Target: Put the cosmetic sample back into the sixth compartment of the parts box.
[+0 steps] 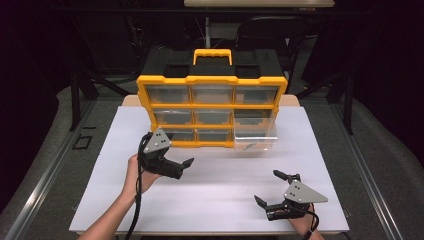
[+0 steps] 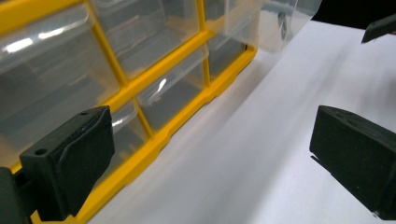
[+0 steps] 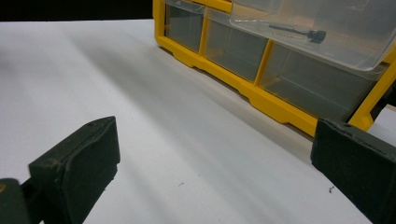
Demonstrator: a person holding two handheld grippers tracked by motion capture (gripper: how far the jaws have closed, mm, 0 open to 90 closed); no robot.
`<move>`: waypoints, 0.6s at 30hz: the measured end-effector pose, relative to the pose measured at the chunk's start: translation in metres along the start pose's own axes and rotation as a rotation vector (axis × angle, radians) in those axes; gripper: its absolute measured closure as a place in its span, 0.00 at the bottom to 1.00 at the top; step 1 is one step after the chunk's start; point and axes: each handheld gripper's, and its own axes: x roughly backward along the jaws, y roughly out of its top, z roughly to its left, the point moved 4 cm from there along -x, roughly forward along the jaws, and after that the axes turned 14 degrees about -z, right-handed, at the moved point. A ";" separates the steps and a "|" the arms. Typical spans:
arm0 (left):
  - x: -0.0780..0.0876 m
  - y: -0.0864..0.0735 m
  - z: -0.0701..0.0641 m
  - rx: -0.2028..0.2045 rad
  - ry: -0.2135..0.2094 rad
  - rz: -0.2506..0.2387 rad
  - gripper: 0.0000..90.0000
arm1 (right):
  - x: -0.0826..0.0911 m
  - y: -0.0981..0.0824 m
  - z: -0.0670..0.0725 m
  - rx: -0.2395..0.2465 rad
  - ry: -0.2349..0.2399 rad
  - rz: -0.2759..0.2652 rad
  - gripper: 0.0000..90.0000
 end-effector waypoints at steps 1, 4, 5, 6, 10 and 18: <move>0.003 -0.004 0.000 0.001 0.005 0.004 0.00 | 0.000 0.000 0.000 -0.003 -0.001 0.000 0.01; 0.009 -0.014 -0.001 0.008 0.021 0.006 0.00 | 0.000 0.000 0.000 -0.004 -0.002 0.000 0.01; 0.015 -0.022 -0.002 0.007 0.034 0.006 0.00 | 0.000 0.000 0.000 -0.004 -0.002 0.001 0.01; 0.015 -0.022 -0.002 0.007 0.034 0.006 0.00 | 0.000 0.000 0.000 -0.004 -0.002 0.001 0.01; 0.026 -0.037 -0.002 0.028 0.066 -0.016 0.00 | 0.000 0.000 0.000 -0.002 -0.002 0.004 0.01; 0.047 -0.060 0.002 0.075 0.118 -0.053 0.00 | 0.000 0.000 0.000 -0.001 -0.001 0.006 0.01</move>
